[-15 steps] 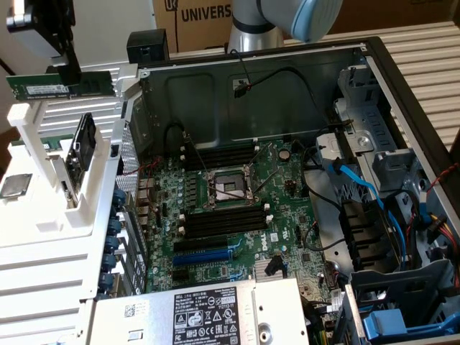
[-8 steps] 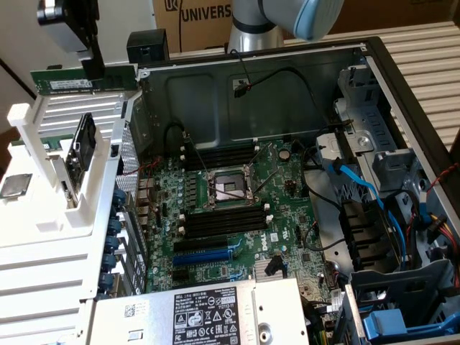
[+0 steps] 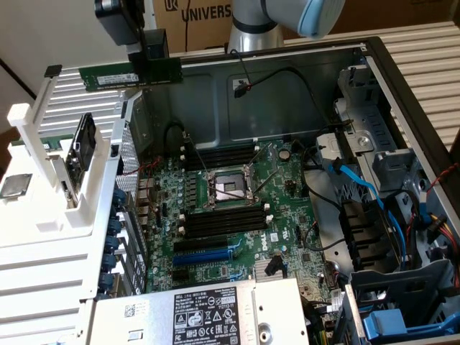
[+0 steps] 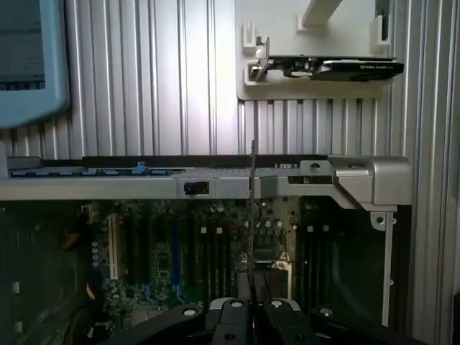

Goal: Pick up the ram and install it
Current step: 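Pick up the ram and move it above insertion slot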

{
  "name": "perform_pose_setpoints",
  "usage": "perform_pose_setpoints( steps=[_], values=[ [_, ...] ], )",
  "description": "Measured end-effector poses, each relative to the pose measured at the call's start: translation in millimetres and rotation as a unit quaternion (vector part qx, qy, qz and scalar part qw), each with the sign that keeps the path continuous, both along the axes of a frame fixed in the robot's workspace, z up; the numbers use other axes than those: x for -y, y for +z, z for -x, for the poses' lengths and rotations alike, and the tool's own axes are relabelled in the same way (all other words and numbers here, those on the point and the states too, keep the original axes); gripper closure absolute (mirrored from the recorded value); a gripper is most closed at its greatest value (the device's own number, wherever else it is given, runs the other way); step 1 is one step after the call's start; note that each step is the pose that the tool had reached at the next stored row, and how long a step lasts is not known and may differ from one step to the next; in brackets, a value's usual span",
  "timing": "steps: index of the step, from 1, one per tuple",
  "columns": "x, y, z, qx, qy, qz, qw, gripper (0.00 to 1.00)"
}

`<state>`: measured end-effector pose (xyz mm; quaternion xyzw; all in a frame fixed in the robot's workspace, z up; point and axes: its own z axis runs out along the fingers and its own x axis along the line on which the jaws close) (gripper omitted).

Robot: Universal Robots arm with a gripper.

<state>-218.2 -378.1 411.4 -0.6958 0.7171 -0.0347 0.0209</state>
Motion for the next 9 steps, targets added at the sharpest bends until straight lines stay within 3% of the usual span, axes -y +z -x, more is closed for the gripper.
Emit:
perform_pose_setpoints(
  steps=[2,7,8,9],
  values=[
    [0.0,0.0,-8.3,0.0042,0.000,0.0000,1.0000,0.87],
    [0.0,0.0,-30.2,0.0113,0.000,0.0000,0.9999,0.87],
    [0.0,0.0,-43.9,0.0139,0.000,-0.0001,0.9999,0.87],
    [0.0,0.0,-48.3,0.0144,0.000,-0.0001,0.9999,0.87]
  ],
)
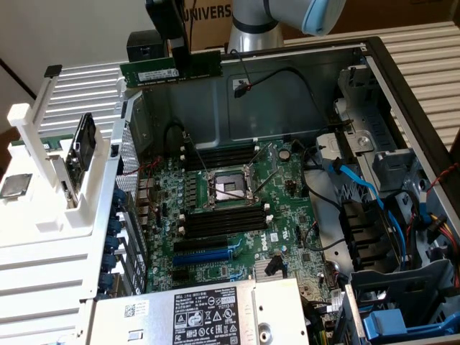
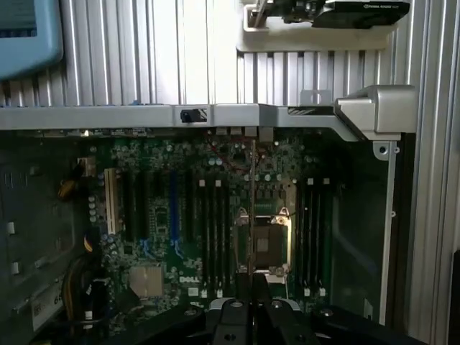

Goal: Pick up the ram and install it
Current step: 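Pick up the ram and move it above insertion slot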

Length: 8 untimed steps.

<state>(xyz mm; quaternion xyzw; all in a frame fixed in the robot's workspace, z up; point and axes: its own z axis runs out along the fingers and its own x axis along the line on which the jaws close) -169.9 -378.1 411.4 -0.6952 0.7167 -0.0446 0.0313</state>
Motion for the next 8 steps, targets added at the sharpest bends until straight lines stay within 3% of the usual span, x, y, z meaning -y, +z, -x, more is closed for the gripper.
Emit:
perform_pose_setpoints(
  steps=[5,8],
  values=[
    [0.0,-0.5,-24.7,0.0023,0.000,-0.0010,1.0000,0.87],
    [0.2,-4.8,-29.0,0.0033,0.000,-0.0045,1.0000,0.87]
  ],
)
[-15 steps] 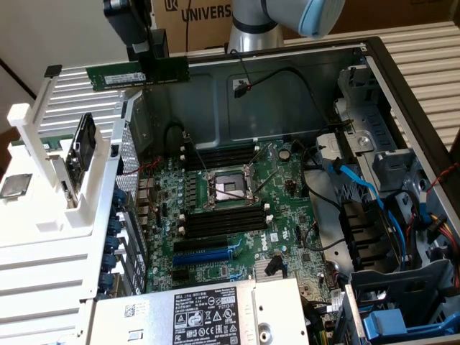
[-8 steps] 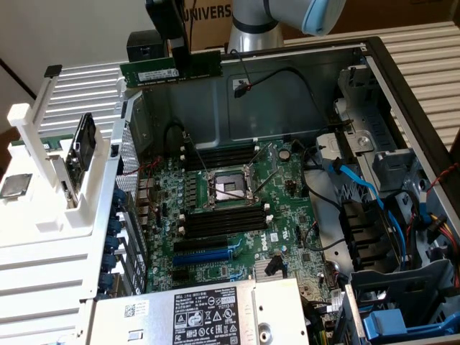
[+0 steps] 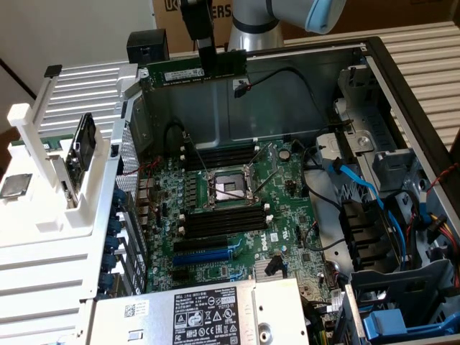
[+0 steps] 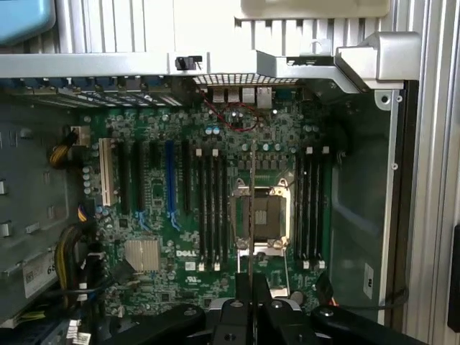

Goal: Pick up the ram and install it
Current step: 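Pick up the ram and move it above insertion slot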

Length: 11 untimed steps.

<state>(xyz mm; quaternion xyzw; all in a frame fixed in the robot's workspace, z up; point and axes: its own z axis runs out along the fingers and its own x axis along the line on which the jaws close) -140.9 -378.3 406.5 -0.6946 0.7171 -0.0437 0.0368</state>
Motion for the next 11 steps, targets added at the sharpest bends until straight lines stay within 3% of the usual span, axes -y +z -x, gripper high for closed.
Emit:
perform_pose_setpoints(
  steps=[2,3,8,11],
  values=[
    [0.5,-2.3,-0.4,0.0004,0.000,-0.0032,1.0000,0.87],
    [3.3,-4.1,-0.5,0.0006,0.000,-0.0077,1.0000,0.87],
    [6.0,-4.5,-0.8,0.0007,0.000,-0.0086,1.0000,0.87],
    [6.4,-10.1,-1.7,0.0007,0.000,-0.0085,1.0000,0.87]
  ],
)
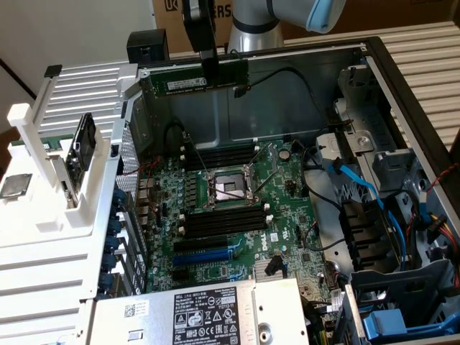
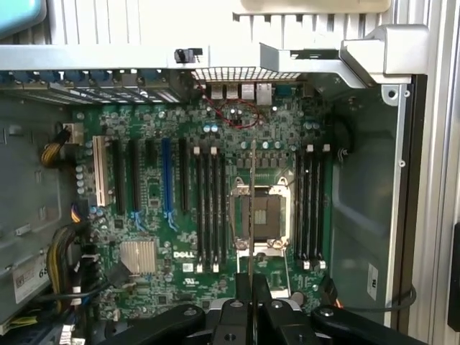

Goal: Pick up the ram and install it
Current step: 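Pick up the ram and move it above insertion slot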

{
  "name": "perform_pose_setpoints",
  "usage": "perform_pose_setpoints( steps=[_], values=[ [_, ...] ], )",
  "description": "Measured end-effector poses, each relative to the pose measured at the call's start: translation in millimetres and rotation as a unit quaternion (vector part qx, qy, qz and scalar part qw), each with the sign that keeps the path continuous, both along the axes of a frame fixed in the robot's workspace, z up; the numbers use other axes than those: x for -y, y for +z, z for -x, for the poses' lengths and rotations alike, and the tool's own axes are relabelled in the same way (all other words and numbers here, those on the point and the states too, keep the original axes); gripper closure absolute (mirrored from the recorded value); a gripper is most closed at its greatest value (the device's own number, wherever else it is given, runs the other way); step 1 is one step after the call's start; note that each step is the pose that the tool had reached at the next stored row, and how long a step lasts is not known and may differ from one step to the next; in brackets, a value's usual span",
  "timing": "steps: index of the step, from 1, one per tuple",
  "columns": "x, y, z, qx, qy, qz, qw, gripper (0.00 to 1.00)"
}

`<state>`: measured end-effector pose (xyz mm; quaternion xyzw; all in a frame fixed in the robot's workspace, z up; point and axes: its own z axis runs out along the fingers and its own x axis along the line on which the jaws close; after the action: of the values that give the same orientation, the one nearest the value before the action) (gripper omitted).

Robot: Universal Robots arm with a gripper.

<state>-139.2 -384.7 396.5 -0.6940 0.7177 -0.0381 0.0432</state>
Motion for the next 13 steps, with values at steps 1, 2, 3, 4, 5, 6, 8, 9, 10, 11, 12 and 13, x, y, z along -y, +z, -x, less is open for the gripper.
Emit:
perform_pose_setpoints(
  steps=[1,2,3,4,5,6,8,9,10,11,12,13],
  values=[
    [0.0,-1.9,-0.1,0.0000,0.000,-0.0001,1.0000,0.87],
    [0.0,-3.7,-0.4,0.0000,0.000,0.0000,1.0000,0.87],
    [0.0,-5.5,-0.7,0.0000,0.000,0.0000,1.0000,0.87],
    [0.0,-7.3,-0.9,0.0000,0.000,0.0000,1.0000,0.87],
    [0.0,-8.6,-1.3,0.0000,0.000,0.0000,1.0000,0.87],
    [0.1,-9.8,-1.7,0.0000,0.000,-0.0001,1.0000,0.87],
    [1.3,-10.8,-3.3,0.0000,0.000,-0.0008,1.0000,0.87],
    [2.5,-11.0,-4.3,0.0000,0.000,-0.0015,1.0000,0.87],
    [3.4,-11.4,-5.2,0.0000,0.000,-0.0022,1.0000,0.87],
    [4.4,-12.1,-6.1,0.0001,0.000,-0.0031,1.0000,0.87],
    [5.2,-13.2,-6.7,0.0001,0.000,-0.0039,1.0000,0.87],
    [7.2,-16.1,-7.9,0.0000,0.000,-0.0056,1.0000,0.87]
  ],
)
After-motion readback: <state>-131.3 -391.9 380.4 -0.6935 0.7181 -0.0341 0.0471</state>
